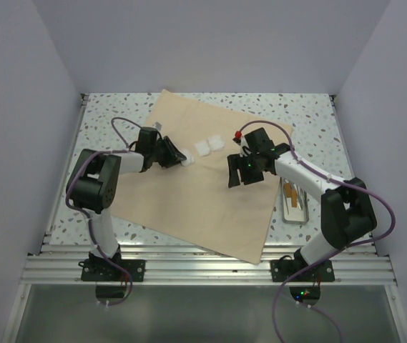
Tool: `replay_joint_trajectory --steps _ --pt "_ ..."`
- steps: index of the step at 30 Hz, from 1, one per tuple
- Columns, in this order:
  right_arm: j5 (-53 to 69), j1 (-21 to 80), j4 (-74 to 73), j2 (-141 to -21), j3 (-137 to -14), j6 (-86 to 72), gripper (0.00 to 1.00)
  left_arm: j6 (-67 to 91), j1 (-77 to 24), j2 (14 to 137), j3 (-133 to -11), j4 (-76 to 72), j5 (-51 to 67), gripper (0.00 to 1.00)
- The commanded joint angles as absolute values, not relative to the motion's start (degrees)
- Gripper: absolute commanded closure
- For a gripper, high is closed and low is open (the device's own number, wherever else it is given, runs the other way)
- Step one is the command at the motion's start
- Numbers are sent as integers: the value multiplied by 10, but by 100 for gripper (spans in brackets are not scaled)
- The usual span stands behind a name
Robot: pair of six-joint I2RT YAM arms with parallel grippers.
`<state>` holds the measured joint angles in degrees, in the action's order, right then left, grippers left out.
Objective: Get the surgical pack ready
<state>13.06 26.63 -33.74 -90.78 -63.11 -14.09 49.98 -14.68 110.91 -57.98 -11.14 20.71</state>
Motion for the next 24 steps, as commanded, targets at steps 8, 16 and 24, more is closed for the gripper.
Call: replay_joint_trajectory --steps 8,16,24 --pt "142 271 -324 -918 -653 -139 34 525 -156 1122 -572 -180 222 77" --pt "135 272 -327 -915 -657 -139 33 513 -156 1105 -577 -192 221 100" --pt "178 271 -311 -890 -651 -150 1 479 -159 1016 -535 -214 234 100"
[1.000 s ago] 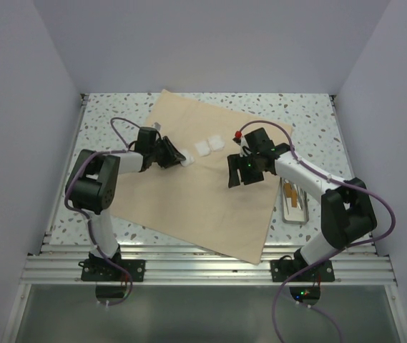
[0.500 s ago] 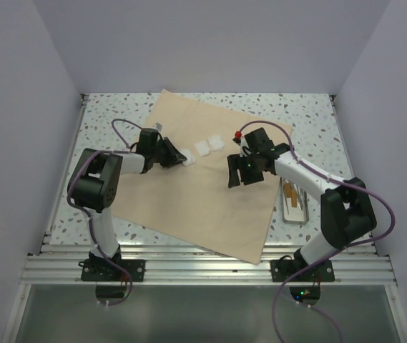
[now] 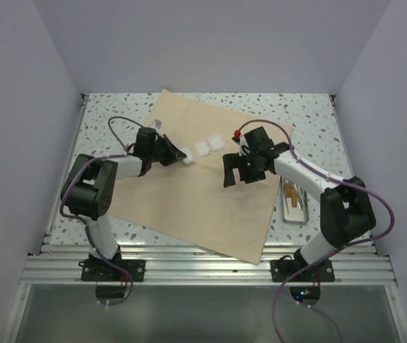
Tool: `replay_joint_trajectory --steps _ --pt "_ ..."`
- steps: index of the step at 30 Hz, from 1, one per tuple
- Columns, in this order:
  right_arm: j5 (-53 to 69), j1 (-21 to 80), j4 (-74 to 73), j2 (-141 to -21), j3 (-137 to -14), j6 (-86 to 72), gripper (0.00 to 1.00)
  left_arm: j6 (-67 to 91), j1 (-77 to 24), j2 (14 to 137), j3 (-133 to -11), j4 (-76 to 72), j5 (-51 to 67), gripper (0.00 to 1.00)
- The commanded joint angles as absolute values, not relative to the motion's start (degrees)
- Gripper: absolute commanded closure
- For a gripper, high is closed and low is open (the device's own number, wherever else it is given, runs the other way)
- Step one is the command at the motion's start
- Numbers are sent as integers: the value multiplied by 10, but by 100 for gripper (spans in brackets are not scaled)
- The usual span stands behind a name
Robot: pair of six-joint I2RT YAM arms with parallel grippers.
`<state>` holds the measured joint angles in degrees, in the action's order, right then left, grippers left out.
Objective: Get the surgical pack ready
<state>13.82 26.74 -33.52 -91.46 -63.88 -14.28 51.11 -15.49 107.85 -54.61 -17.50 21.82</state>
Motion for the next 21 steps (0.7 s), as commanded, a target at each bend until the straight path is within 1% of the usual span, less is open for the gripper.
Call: replay_joint_trajectory --steps 1,3,6,10,12,14,19,21 --pt "188 270 -297 -884 -648 -156 1 472 -161 995 -533 -208 239 100" --pt "202 272 -289 -875 -647 -166 1 454 -166 973 -520 -191 243 100" --pt "242 272 -273 -869 -647 -176 1 454 -181 926 -483 -213 279 100" --pt "317 268 -231 -846 -632 -185 2 436 -226 859 -447 -217 312 100" --pt "378 260 -208 -840 -625 -199 4 428 -260 835 -426 -218 310 100" --pt "413 255 -188 -831 -612 -215 7 420 -289 798 -404 -225 309 100" --pt "528 227 -123 -825 -576 -245 13 422 -313 728 -356 -246 310 100" --pt "538 226 -114 -819 -565 -248 14 424 -314 709 -346 -253 315 100"
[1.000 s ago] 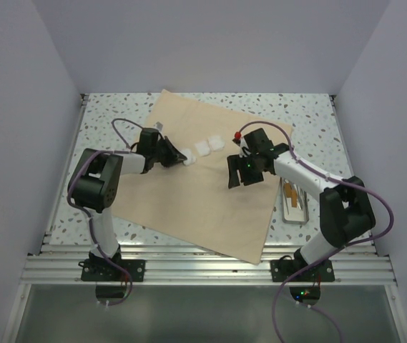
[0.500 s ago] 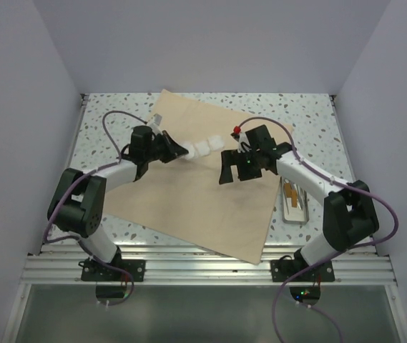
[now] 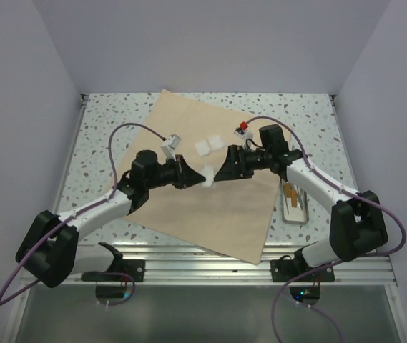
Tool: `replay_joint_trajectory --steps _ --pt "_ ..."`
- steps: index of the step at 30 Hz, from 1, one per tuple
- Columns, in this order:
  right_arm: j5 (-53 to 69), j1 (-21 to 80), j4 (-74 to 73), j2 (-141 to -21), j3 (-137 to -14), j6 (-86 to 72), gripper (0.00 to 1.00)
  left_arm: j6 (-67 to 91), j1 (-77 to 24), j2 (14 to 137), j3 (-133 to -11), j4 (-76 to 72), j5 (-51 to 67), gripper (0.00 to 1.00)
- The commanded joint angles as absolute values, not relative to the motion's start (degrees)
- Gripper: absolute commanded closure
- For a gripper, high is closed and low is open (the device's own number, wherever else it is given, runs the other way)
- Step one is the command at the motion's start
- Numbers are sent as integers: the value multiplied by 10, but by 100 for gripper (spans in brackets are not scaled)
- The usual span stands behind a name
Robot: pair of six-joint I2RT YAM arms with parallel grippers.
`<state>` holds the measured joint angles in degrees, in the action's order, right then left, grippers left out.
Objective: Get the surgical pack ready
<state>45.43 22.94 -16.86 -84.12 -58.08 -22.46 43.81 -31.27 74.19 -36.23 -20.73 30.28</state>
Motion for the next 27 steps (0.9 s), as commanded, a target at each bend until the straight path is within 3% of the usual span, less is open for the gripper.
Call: replay_joint_trajectory --steps 1,19,22,25,27 --pt "545 226 -106 -818 -560 -253 14 424 -314 705 -342 -254 315 100" --pt "580 228 -13 -833 -538 -315 29 443 -343 719 -338 -300 342 100" --pt "591 229 -3 -834 -536 -322 35 444 -345 723 -339 -303 345 100" --pt "595 229 -3 -833 -534 -319 51 445 -345 727 -341 -307 346 100" --pt "598 230 -3 -832 -528 -320 55 448 -348 729 -341 -314 348 100"
